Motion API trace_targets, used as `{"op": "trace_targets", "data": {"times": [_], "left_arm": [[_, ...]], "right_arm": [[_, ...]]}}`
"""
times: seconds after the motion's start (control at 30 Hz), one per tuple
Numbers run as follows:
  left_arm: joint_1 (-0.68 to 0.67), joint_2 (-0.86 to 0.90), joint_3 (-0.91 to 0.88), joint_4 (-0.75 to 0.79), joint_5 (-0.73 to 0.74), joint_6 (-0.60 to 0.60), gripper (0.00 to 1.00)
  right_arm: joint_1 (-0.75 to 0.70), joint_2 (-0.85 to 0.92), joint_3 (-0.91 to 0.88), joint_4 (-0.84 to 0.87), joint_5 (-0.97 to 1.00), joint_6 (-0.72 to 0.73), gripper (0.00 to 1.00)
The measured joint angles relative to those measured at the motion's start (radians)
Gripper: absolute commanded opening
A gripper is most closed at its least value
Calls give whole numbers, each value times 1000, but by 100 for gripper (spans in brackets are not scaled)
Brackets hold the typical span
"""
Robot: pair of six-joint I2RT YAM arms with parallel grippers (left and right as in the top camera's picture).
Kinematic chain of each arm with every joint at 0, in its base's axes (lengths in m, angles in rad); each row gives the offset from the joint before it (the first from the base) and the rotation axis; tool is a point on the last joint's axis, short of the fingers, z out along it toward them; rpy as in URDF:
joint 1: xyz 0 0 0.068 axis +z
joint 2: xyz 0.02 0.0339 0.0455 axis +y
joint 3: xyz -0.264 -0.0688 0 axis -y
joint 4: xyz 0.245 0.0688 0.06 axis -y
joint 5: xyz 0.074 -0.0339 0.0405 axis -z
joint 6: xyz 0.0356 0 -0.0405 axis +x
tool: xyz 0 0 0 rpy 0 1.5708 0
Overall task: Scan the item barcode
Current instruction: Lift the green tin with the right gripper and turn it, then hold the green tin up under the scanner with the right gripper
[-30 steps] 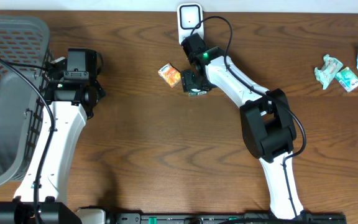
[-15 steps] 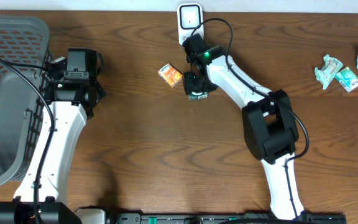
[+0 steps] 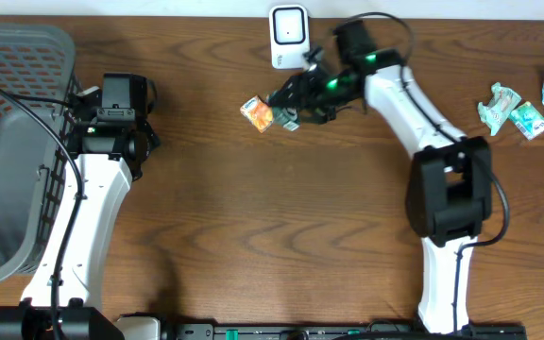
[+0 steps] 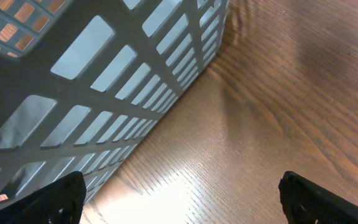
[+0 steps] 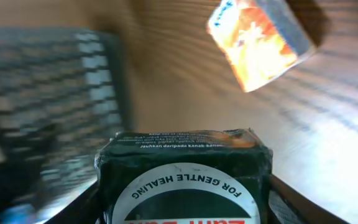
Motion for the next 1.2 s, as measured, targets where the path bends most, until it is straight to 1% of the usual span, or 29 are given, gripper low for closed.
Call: {"op": "trace_targets", "data": {"times": [0.07, 0.13, 0.2, 0.27, 0.37, 0.43, 0.6, 0.77, 0.97, 1.07, 1.2], "left_arm": [[0, 0, 0, 0, 0, 0, 98], [0, 0, 0, 0, 0, 0, 98], [0, 0, 0, 0, 0, 0, 98], [0, 0, 0, 0, 0, 0, 98], [0, 0, 0, 0, 0, 0, 98], [0, 0, 0, 0, 0, 0, 98], [0, 0, 0, 0, 0, 0, 98], [0, 0, 0, 0, 0, 0, 98], [0, 0, 0, 0, 0, 0, 98], [0, 0, 0, 0, 0, 0, 98], [0, 0, 0, 0, 0, 0, 98]], "right_arm": [[-36, 0, 0, 2, -120, 97, 60], [-51, 0, 0, 4, -185, 158, 59], [-59, 0, 0, 11, -251, 228, 58], [-63, 0, 0, 16, -311, 304, 55], [-64, 0, 0, 20, -355, 414, 49], [-64, 0, 0, 23, -371, 485, 47], [-64, 0, -2, 63, -386, 615, 48], [-64, 0, -2, 90, -389, 672, 48], [-63, 0, -2, 114, -346, 686, 50], [-63, 0, -2, 141, -232, 653, 48], [-53, 0, -2, 156, 70, 571, 48]]}}
